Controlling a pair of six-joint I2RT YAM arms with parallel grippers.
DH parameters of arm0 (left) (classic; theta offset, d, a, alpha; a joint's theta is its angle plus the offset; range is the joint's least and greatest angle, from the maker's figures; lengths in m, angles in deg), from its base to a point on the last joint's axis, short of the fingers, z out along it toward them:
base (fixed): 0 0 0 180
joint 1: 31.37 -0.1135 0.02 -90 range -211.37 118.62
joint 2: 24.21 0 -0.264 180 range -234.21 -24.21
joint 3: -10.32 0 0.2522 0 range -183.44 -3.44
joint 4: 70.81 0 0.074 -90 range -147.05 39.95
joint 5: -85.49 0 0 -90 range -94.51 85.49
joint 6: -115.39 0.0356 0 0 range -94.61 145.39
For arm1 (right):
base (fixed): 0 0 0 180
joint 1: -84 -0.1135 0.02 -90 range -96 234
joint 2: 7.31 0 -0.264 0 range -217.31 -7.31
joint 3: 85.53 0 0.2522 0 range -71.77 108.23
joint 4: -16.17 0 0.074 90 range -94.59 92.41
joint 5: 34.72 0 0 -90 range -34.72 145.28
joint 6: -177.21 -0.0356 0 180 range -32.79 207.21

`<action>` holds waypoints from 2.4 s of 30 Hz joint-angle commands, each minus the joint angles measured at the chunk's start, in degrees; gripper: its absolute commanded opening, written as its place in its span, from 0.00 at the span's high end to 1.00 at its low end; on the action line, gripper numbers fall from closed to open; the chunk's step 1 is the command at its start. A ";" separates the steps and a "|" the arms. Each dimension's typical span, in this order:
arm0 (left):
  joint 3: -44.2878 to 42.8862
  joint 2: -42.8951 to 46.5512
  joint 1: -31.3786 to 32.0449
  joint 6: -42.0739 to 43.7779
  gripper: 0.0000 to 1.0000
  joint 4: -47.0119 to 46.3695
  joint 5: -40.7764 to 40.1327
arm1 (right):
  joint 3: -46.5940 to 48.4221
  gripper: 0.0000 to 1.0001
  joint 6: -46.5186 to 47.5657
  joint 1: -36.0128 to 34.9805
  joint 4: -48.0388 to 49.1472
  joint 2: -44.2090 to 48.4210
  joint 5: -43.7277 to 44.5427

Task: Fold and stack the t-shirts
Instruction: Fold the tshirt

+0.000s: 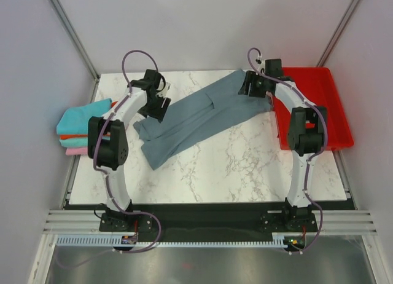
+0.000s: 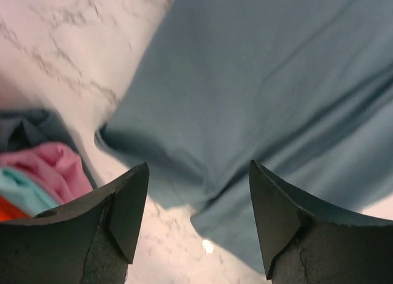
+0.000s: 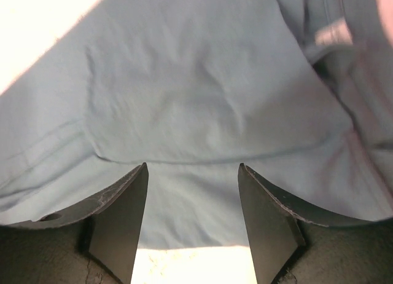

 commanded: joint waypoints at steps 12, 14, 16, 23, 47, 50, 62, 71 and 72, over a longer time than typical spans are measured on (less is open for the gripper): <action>-6.42 -9.49 -4.99 1.82 0.30 0.30 2.62 | -5.15 0.31 -5.09 1.44 3.51 -5.62 -4.21; -2.63 -8.34 -6.04 2.08 0.31 0.56 3.32 | -3.74 0.32 -5.18 1.26 3.95 -7.29 -4.04; 0.17 -7.90 -6.66 2.17 0.31 0.74 3.32 | -2.95 0.31 -5.62 1.35 4.30 -8.26 -4.12; 6.07 -3.44 -9.56 0.68 0.34 1.97 1.66 | 0.13 0.31 -6.50 1.52 4.57 -11.16 -4.83; 30.60 14.94 0.89 1.20 0.32 3.90 4.54 | 20.08 0.28 -10.72 -3.39 10.36 -24.87 -4.21; 31.13 16.26 1.42 1.20 0.32 4.43 5.08 | 20.43 0.28 -10.11 -3.84 10.72 -24.26 -4.12; 13.65 14.34 1.33 2.17 0.29 5.22 4.47 | 9.63 0.27 -7.38 -1.38 8.26 -6.34 -7.11; 12.59 7.49 -2.27 -0.20 0.28 3.37 5.43 | -2.23 0.26 -12.64 -0.41 8.87 -3.87 -10.09; 12.58 7.05 -2.62 -0.38 0.27 3.46 5.43 | -4.42 0.27 -13.09 -0.32 9.22 -3.87 -10.27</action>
